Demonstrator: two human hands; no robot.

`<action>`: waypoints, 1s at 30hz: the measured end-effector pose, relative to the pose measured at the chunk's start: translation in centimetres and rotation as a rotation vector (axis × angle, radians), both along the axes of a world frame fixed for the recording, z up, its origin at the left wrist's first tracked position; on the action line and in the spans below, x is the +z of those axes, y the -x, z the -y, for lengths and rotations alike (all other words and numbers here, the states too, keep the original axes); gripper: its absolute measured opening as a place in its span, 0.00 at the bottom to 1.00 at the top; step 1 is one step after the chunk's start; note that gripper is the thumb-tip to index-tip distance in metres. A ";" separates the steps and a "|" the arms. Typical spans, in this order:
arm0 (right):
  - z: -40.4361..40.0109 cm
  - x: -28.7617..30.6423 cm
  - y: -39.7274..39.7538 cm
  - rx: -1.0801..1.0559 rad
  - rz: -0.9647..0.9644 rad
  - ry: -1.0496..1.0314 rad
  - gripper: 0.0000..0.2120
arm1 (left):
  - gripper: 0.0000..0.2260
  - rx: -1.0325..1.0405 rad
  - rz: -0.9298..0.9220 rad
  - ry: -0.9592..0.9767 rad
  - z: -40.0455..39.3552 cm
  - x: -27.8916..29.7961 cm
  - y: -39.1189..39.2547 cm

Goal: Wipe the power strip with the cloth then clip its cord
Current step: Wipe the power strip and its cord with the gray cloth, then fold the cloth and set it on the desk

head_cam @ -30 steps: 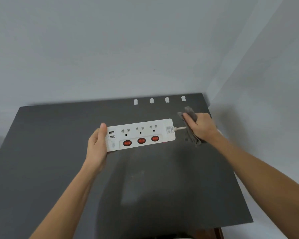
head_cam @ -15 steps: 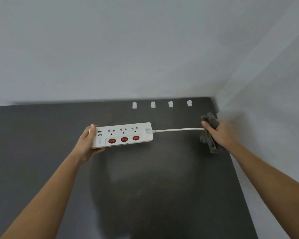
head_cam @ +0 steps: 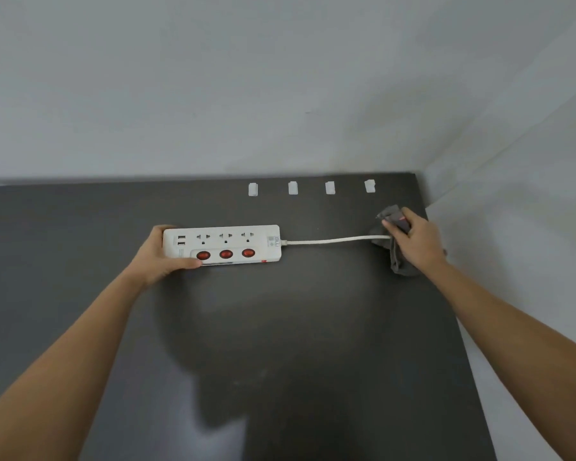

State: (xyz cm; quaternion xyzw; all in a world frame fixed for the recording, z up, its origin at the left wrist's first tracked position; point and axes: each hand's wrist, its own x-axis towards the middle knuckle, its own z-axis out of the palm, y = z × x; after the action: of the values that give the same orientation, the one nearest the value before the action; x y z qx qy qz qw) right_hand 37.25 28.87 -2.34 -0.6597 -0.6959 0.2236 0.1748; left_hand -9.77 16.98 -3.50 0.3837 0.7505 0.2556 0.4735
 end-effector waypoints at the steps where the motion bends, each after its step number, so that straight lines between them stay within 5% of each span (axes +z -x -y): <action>1: 0.0 0.0 0.1 -0.020 -0.029 -0.013 0.10 | 0.47 -0.018 -0.075 0.010 0.0 0.1 -0.2; 5: 0.1 1.0 1.1 -0.134 -0.065 -0.087 0.17 | 0.53 -0.025 -0.220 0.066 0.2 0.7 -1.1; 8: 0.7 3.3 2.1 -0.195 -0.308 -0.101 0.15 | 0.55 0.030 -0.262 0.094 0.4 1.3 -1.8; 12: 3.7 7.1 4.0 -0.212 -0.723 0.047 0.06 | 0.23 0.271 -0.329 -0.335 2.3 3.1 -3.9; 15: 6.9 9.3 5.5 -0.133 -1.044 0.206 0.14 | 0.04 0.349 -0.123 -0.447 4.2 5.9 -8.3; 19: 10.8 11.6 7.9 -0.029 -1.330 0.506 0.12 | 0.25 0.216 0.162 -0.265 6.1 8.2 -15.3; 23: 13.6 12.4 9.3 -0.126 -1.388 0.669 0.11 | 0.20 -0.008 0.597 -0.150 7.7 9.8 -18.7; 25: 14.3 12.8 9.1 -0.179 -1.406 0.730 0.06 | 0.14 -0.071 0.408 -0.326 8.5 10.6 -19.0; 27: 14.7 13.1 8.6 -0.214 -1.354 0.774 0.19 | 0.13 -0.099 0.188 -0.468 8.8 11.6 -18.9; 30: 15.5 12.6 8.4 -0.103 -1.069 0.786 0.15 | 0.15 -0.253 -0.022 -0.559 9.1 13.2 -18.3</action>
State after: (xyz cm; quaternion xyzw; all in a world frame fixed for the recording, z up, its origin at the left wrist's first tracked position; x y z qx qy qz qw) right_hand 28.87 13.35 10.27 -0.5052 -0.3478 0.7482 0.2528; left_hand 8.55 7.86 9.71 0.5923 0.6023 0.3869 0.3698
